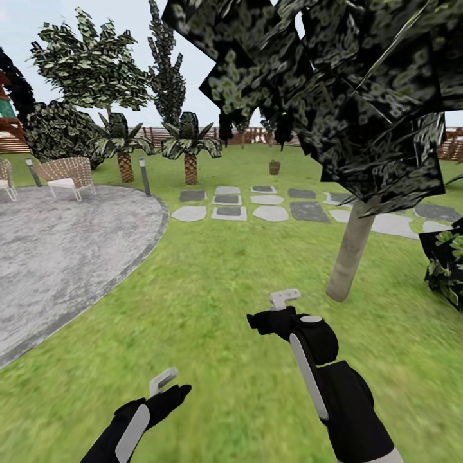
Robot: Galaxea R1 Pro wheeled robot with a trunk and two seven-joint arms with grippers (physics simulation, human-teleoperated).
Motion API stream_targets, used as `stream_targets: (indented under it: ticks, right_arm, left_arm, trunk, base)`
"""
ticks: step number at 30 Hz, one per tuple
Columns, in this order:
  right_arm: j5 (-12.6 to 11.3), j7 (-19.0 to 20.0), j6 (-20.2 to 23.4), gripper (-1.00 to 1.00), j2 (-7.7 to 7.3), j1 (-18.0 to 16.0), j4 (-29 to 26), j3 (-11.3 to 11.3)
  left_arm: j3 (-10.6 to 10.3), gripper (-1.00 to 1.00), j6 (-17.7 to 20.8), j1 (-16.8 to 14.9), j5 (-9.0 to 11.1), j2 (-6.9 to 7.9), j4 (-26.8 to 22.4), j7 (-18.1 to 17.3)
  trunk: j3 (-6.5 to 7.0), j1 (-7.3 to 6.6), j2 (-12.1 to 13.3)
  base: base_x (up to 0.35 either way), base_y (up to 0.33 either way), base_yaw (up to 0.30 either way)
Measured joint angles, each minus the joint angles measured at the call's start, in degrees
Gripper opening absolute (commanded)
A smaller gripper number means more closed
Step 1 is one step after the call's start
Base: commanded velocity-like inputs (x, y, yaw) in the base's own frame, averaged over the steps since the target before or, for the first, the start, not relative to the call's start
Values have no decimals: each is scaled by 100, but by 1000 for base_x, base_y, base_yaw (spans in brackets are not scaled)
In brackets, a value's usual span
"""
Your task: Take the three Easter eggs out of the wicker basket on the lawn in the garden, then place them on the lawn next to a single tree (choose any tree) so that all three eggs are next to the same tree and none are left in the basket.
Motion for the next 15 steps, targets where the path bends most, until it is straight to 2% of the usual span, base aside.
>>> stream_targets:
  ticks: [15]
  right_arm:
    - [0, 0, 1, 100, -31, 8, 0, -3]
  left_arm:
    - [1, 100, 0, 0, 0, 3, 2, 1]
  trunk:
    - [0, 0, 0]
  base:
    - [334, 0, 4]
